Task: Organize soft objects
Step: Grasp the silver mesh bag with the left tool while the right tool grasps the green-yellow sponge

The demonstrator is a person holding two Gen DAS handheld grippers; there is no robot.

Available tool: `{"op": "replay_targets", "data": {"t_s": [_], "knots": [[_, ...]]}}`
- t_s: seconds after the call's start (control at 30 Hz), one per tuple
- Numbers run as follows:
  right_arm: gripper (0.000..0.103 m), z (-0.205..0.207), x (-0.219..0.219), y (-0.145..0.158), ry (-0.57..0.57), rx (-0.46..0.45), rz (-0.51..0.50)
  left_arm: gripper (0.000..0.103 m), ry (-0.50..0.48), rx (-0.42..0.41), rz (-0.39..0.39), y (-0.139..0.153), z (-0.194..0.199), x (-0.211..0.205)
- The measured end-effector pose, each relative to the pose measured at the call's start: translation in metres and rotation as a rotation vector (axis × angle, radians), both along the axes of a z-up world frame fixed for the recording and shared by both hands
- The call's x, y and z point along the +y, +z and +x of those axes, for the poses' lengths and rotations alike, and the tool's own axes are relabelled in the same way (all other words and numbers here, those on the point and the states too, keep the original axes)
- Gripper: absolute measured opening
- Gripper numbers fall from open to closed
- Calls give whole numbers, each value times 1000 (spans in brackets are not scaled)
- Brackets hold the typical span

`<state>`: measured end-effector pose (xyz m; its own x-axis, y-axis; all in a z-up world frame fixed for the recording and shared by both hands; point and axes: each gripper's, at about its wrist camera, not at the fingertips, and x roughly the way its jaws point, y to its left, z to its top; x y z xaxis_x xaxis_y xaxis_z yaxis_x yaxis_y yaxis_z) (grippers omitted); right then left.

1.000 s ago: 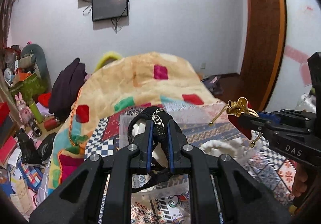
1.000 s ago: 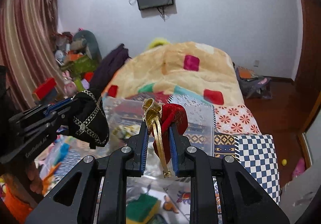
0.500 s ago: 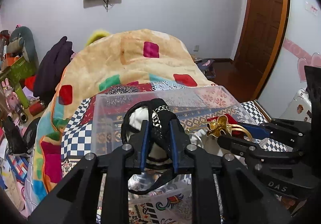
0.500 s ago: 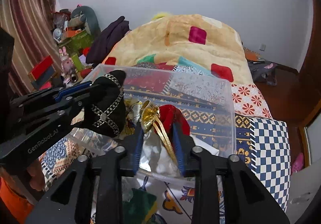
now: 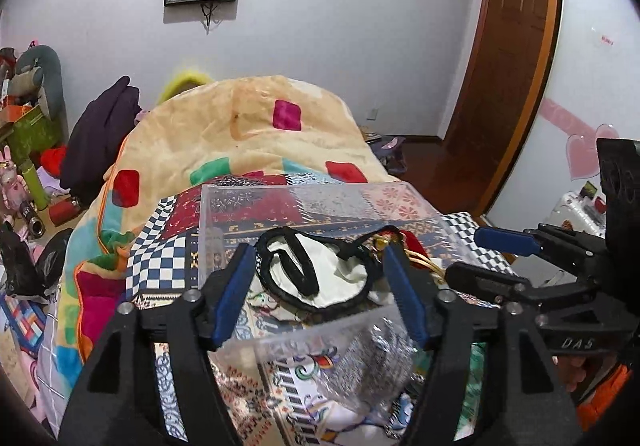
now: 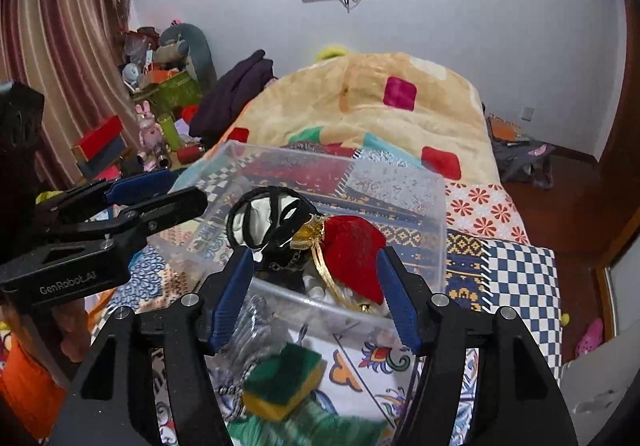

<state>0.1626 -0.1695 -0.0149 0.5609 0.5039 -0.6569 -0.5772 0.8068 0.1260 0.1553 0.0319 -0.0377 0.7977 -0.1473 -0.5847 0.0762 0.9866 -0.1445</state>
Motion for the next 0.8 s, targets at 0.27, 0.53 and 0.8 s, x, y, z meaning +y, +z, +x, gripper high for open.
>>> {"op": "replay_targets", "data": {"t_s": [0.27, 0.53, 0.8], "knots": [[69, -27, -12, -2, 5, -30, -8, 77, -37, 43, -9, -16, -19, -4], [69, -34, -12, -34, 28, 78, 2, 78, -66, 113, -23, -49, -31, -14], [69, -34, -12, -62, 32, 179, 9, 77, -95, 198, -13, -77, -20, -27]]}}
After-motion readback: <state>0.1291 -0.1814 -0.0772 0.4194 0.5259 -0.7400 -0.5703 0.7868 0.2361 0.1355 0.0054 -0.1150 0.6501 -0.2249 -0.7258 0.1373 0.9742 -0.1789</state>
